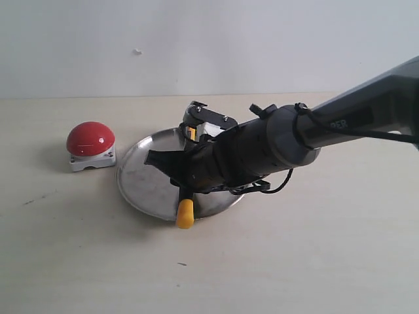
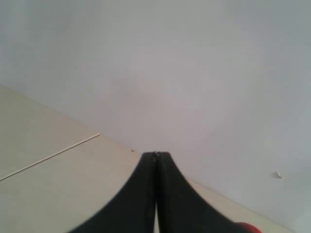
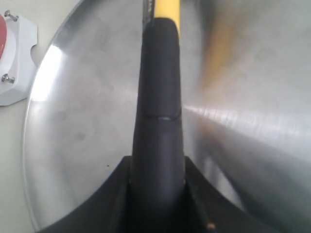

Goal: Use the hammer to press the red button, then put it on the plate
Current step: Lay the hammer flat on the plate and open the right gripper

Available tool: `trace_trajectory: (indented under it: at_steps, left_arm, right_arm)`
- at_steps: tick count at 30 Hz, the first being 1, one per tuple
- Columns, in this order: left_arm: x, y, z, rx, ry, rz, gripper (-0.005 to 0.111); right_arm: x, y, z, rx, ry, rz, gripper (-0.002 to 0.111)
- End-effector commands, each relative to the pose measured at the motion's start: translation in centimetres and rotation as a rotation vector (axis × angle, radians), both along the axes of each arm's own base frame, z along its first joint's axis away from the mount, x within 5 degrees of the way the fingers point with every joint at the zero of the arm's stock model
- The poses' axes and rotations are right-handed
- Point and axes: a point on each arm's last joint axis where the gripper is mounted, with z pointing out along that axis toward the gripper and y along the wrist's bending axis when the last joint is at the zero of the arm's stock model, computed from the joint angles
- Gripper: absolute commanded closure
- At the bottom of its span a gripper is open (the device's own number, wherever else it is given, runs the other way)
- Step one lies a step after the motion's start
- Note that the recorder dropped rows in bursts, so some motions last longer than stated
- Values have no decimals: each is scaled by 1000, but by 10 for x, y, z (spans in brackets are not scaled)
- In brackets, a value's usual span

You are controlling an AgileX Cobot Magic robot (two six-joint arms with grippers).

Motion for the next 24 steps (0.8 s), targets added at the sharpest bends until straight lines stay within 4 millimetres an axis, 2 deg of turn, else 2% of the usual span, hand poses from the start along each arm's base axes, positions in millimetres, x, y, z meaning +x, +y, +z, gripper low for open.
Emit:
trace_trajectory:
  at_steps: [1, 15, 24]
  left_arm:
    - [0, 0, -1, 7, -2, -1, 107]
    - [0, 0, -1, 7, -2, -1, 107]
    - [0, 0, -1, 7, -2, -1, 107]
  right_arm:
    - [2, 1, 1, -9, -14, 15, 99]
    - [2, 1, 1, -45, -39, 59, 64]
    - [6, -7, 2, -144, -93, 35, 57]
